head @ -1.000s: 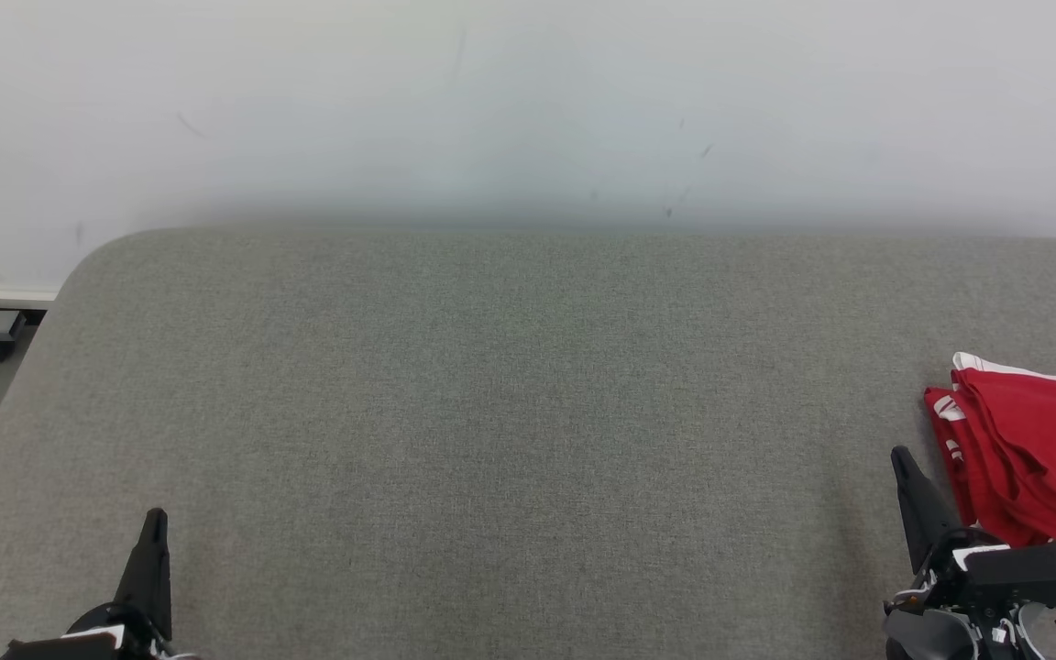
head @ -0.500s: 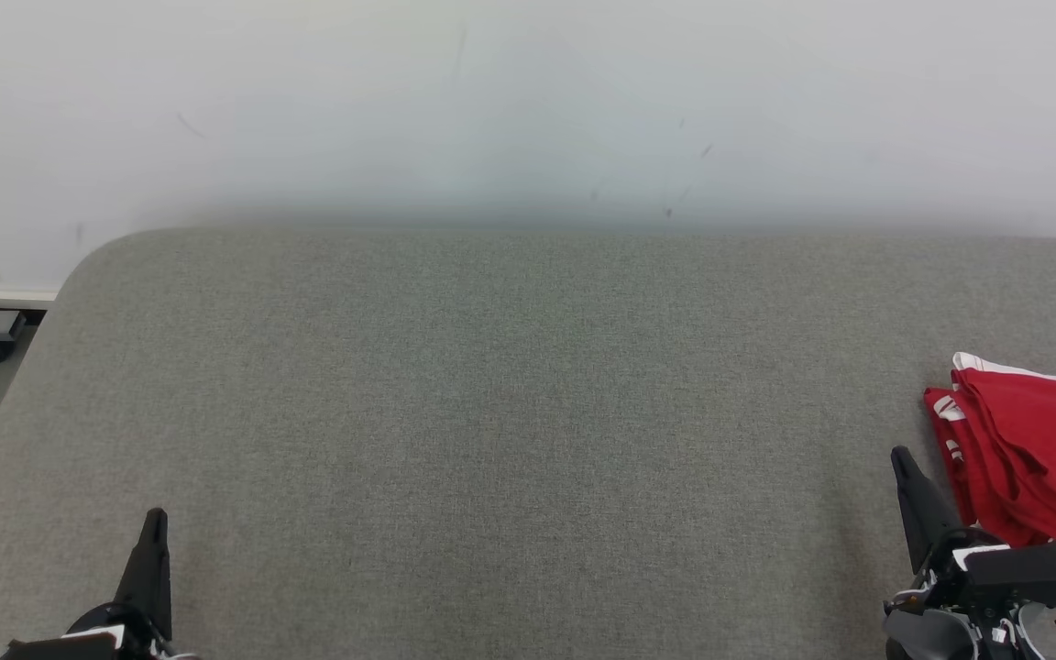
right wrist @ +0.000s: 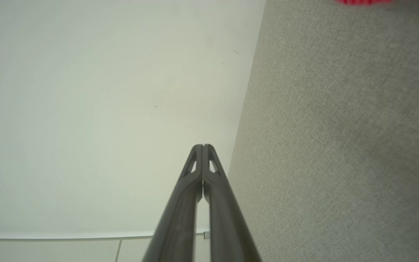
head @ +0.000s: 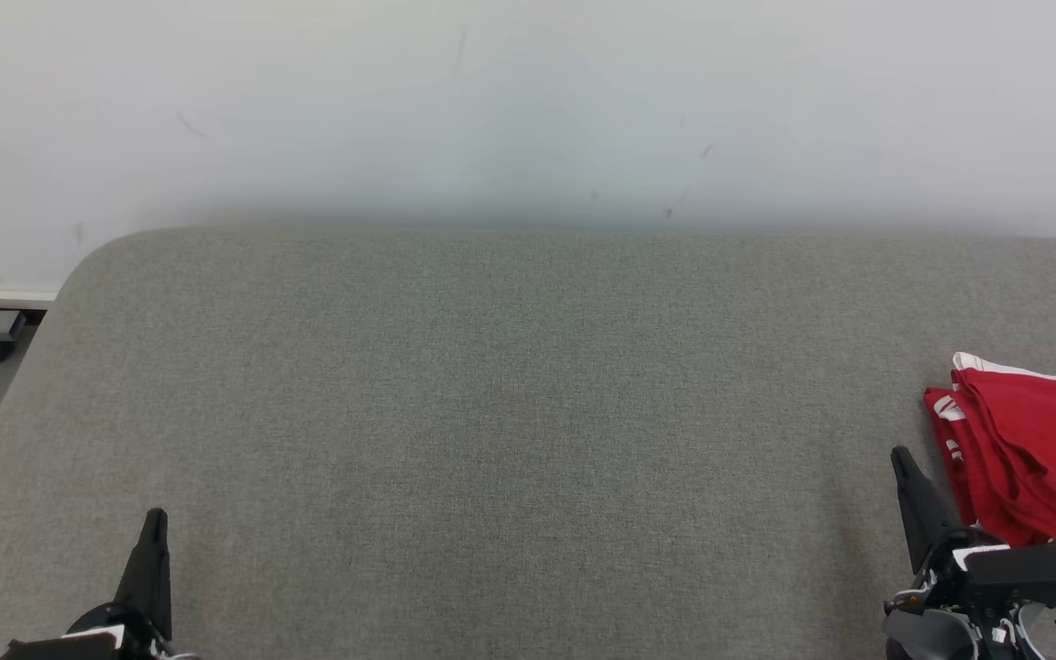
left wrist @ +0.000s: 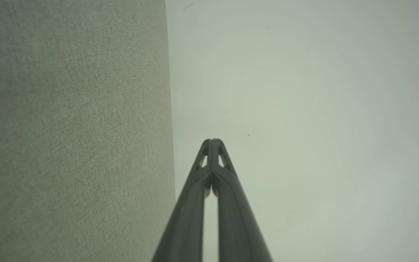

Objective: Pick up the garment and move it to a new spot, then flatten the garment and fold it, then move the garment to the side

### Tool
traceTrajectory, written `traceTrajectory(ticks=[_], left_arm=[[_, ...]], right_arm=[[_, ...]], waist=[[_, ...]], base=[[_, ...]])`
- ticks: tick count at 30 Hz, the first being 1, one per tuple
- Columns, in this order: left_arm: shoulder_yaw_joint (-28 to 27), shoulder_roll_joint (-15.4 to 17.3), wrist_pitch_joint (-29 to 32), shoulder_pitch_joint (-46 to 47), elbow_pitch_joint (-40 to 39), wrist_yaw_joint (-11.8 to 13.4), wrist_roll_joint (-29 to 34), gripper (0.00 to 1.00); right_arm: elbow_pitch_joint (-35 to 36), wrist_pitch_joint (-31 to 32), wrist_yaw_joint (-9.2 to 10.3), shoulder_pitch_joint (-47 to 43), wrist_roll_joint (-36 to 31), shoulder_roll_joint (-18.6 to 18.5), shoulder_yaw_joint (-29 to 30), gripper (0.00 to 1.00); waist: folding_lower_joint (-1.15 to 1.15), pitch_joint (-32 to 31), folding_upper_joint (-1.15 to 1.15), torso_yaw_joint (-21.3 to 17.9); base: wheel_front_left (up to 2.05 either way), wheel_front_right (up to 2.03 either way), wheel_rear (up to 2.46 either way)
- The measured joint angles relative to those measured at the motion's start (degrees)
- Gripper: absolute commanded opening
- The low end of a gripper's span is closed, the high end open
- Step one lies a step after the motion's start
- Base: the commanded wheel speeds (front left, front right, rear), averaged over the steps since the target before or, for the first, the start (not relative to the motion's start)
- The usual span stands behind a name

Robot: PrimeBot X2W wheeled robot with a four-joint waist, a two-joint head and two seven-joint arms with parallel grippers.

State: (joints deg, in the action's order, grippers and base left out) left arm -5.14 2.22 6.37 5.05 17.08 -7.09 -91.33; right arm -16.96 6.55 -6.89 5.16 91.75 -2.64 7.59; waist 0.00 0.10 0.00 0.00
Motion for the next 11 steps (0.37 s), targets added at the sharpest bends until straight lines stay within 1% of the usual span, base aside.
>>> traceTrajectory(ticks=[11], left_arm=[[0.0, 0.0, 0.0, 0.0, 0.0, 0.0, 0.0, 0.0]], right_arm=[[0.0, 0.0, 0.0, 0.0, 0.0, 0.0, 0.0, 0.0]], waist=[[0.0, 0.0, 0.0, 0.0]], base=[[0.0, 0.0, 0.0]])
